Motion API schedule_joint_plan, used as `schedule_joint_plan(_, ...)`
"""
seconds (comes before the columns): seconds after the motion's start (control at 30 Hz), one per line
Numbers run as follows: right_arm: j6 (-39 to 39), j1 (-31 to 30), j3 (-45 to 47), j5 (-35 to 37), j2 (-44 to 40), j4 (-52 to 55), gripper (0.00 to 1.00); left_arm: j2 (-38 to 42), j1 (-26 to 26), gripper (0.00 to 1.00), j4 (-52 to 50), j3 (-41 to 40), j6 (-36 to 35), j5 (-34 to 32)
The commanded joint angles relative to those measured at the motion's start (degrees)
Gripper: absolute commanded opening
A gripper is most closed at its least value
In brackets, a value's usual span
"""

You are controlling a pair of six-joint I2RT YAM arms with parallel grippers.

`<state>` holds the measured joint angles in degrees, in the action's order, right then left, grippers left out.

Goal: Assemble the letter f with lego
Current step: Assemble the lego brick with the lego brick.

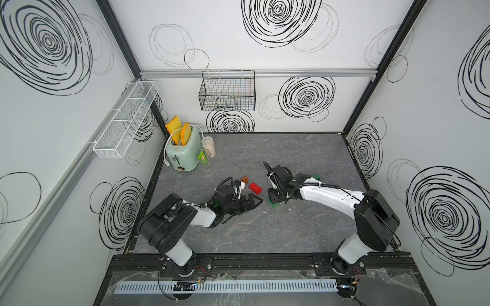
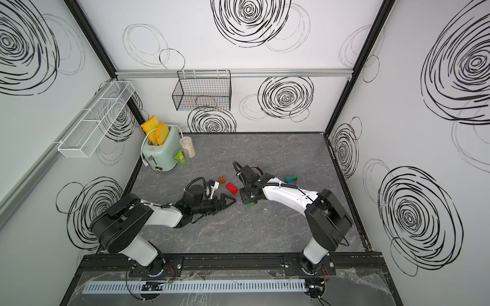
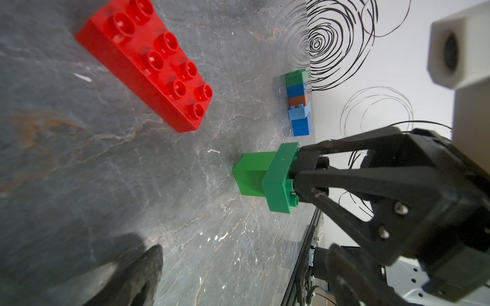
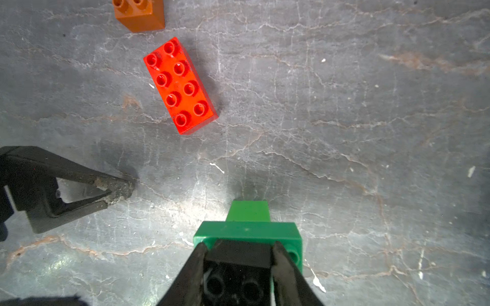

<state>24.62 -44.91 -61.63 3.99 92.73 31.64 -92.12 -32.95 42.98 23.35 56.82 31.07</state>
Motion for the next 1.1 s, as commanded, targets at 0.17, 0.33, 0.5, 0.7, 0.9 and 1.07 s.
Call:
schedule_joint_plan(0.17, -1.41, 0.43, -0.05, 1.02, -0.30, 6.64, 0.44, 1.06, 0.08, 0.98, -0.11, 0.91, 0.22, -0.09)
schedule_joint_plan(0.33, -1.76, 0.43, -0.84, 2.00, -0.62, 6.93, 0.45, 1.13, -0.03, 0.98, -0.70, 1.34, 0.22, -0.13)
schedule_joint_plan(0.5, -2.02, 0.43, -1.84, 2.79, -0.61, 7.00, 0.46, 1.46, -0.15, 0.98, -1.49, 1.72, -0.04, -0.35)
schedule_joint_plan(0.7, -2.21, 0.45, -2.25, 2.95, -0.51, 6.75, 0.49, 2.03, -0.18, 0.98, -1.85, 1.70, -0.21, -0.46)
schedule_joint_plan(0.9, -2.37, 0.51, -2.53, 3.04, -1.06, 5.55, 0.53, 2.47, -0.19, 0.98, -2.27, 1.96, -0.22, -0.66)
schedule_joint_plan(1.07, -2.43, 0.70, -3.45, 3.69, -0.94, 5.42, 0.54, 2.64, -0.27, 0.98, -2.75, 1.96, -0.30, -0.91)
